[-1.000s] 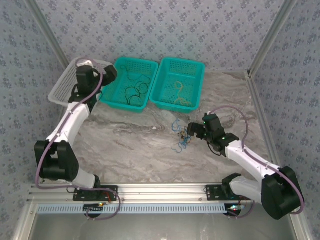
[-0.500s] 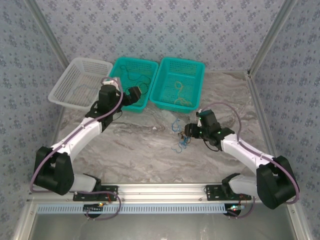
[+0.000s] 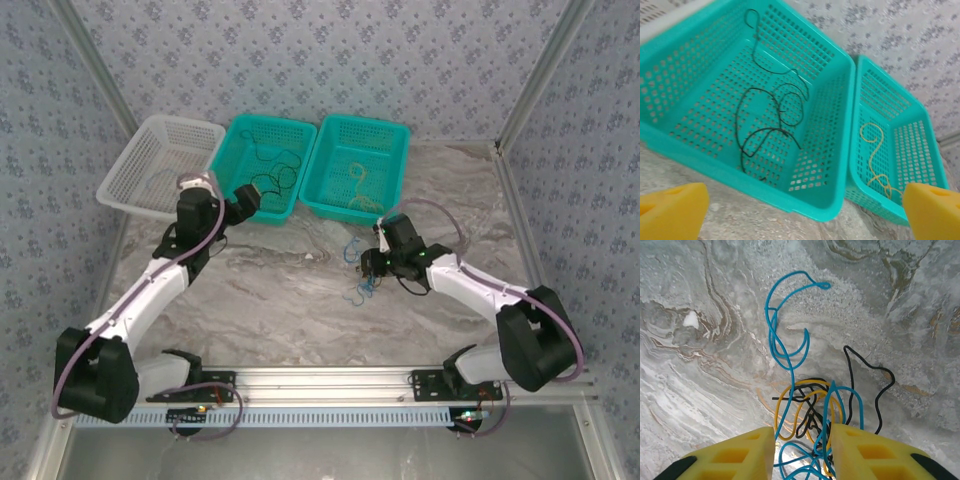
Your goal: Untangle the cables
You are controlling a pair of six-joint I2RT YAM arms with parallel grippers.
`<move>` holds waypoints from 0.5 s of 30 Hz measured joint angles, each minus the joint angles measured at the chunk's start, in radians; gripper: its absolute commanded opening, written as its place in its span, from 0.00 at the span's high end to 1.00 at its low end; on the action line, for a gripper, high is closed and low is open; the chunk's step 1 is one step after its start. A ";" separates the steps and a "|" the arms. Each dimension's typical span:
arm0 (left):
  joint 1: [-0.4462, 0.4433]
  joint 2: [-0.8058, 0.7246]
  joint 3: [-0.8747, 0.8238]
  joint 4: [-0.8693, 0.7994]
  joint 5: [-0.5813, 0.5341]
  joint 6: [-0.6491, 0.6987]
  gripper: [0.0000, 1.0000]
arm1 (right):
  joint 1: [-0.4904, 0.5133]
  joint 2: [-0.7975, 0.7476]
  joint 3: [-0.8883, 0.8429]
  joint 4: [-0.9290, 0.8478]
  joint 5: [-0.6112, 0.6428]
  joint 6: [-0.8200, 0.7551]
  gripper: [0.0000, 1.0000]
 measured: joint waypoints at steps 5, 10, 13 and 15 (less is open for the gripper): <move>0.019 -0.023 -0.021 -0.004 -0.010 -0.011 0.01 | 0.010 0.034 0.021 -0.015 0.036 0.000 0.67; 0.020 -0.028 -0.031 -0.005 -0.010 -0.015 0.01 | 0.015 0.055 0.030 -0.018 0.057 0.000 0.71; 0.020 -0.028 -0.033 -0.004 -0.008 -0.014 0.01 | 0.021 0.063 0.031 -0.021 0.071 0.001 0.71; 0.020 -0.029 -0.034 -0.002 -0.002 -0.013 0.01 | 0.021 0.069 0.033 -0.022 0.081 0.001 0.71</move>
